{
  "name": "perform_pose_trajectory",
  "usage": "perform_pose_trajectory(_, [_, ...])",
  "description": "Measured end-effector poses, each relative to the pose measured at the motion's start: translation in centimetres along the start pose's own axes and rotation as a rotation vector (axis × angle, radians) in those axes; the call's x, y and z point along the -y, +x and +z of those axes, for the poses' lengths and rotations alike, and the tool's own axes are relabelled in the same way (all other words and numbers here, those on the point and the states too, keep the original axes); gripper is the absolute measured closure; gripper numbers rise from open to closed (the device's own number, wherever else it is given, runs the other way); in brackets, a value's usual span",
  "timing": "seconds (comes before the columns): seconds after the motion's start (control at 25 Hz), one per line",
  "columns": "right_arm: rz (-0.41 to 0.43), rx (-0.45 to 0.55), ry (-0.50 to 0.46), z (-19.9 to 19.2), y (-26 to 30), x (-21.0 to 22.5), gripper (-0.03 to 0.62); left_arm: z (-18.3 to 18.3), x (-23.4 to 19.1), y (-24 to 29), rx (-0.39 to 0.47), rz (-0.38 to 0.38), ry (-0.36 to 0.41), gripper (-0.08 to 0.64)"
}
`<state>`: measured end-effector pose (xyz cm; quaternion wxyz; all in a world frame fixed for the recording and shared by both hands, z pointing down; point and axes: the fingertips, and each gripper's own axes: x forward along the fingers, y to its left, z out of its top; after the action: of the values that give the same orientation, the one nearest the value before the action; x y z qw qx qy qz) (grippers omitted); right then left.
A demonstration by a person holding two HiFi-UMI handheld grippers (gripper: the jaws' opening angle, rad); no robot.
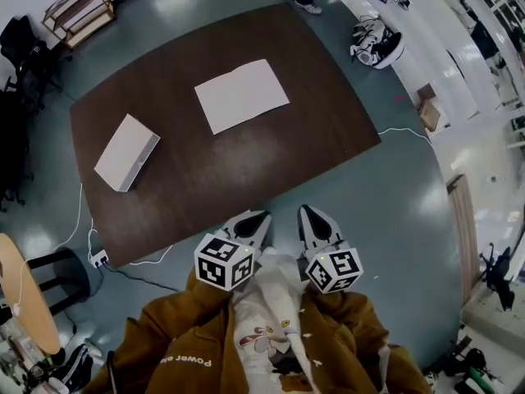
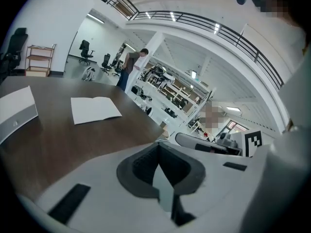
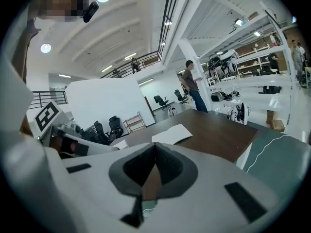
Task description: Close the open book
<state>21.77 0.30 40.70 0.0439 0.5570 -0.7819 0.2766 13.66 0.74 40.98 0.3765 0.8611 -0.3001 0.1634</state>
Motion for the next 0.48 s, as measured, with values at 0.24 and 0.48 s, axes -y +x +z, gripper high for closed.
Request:
perform_pose_trajectory(0.24, [0.011, -0.008, 0.067, 2.8, 7.4, 0.9, 0.586, 6.3, -6.1, 1.8, 0.026, 0.002, -0.005, 0.554])
perform_pose_trajectory(0.48, [0.062, -0.044, 0.161, 3.5, 12.5, 3.0, 0.585, 8.5, -8.9, 4.4, 0.029, 0.029, -0.04, 0.554])
